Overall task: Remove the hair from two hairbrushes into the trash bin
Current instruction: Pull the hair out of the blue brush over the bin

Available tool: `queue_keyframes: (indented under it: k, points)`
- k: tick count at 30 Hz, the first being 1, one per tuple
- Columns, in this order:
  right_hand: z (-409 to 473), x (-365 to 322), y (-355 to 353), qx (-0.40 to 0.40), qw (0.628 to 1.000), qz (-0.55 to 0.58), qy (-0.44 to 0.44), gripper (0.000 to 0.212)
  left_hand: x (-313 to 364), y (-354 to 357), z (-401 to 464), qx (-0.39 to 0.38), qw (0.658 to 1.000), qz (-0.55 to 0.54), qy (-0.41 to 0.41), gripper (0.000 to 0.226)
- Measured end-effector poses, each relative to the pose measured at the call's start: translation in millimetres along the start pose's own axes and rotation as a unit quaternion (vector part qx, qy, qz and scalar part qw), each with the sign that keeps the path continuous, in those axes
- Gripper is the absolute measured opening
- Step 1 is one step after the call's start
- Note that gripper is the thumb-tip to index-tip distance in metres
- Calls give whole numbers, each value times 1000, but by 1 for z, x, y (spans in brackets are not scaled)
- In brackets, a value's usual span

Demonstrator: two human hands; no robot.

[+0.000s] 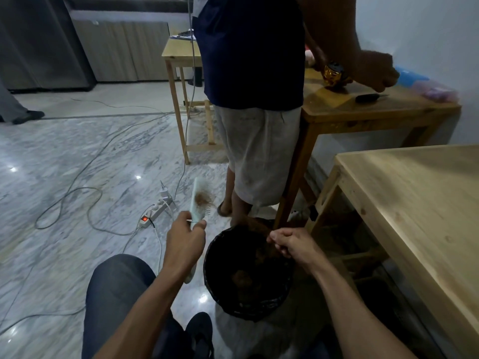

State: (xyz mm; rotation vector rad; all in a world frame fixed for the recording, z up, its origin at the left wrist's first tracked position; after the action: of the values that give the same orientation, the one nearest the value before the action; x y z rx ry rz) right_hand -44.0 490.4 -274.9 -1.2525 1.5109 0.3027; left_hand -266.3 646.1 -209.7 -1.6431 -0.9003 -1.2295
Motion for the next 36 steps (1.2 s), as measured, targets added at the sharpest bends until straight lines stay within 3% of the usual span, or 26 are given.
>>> queue_keyframes:
  k: [3,5,7,9,12,14,17,24,29,32,36]
  points:
    - [1,3,7,-12,998,-57,24,21,6,17,-10,-50,999,9,6,7]
    - [1,-3,17,-55,992,-110,41,34,10,27,-18,-75,997,21,20,7]
    - [2,-16,20,-51,995,-83,37,54,11,35,-25,-91,994,48,39,5]
    - [0,-33,21,-46,999,-3,1,57,10,40,-29,-102,991,63,56,6]
    - [-3,-53,27,-83,993,74,-40,48,4,48,-33,-120,989,60,55,10]
    - [-6,-60,31,-92,992,57,-63,40,1,51,-32,-128,989,52,51,10]
    - [-5,-56,30,-53,994,49,-79,21,-2,44,-27,-113,993,29,36,11]
    - [-5,-25,13,8,999,3,-34,19,-10,25,-11,-33,988,-142,-49,8]
    - [-2,-20,14,-5,999,-46,-2,21,4,37,-26,-74,997,-19,28,24]
    - [1,-32,14,-7,1000,28,-10,41,1,42,-31,-75,995,27,55,9]
    - [-4,-51,22,-27,994,89,-57,37,-5,50,-33,-97,993,41,55,7]
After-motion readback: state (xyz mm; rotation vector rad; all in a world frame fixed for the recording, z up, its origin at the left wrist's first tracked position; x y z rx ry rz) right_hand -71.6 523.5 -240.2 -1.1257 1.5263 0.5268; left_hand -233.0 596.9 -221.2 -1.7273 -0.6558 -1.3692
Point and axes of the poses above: each hand's wrist, its own z-axis towards the middle knuckle, its own y-axis out of the palm, x = y × z, the point moved 7 cm from there along z, towards the middle knuckle, and after that the axes turned 11 degrees about -z, right-handed, at the moved point
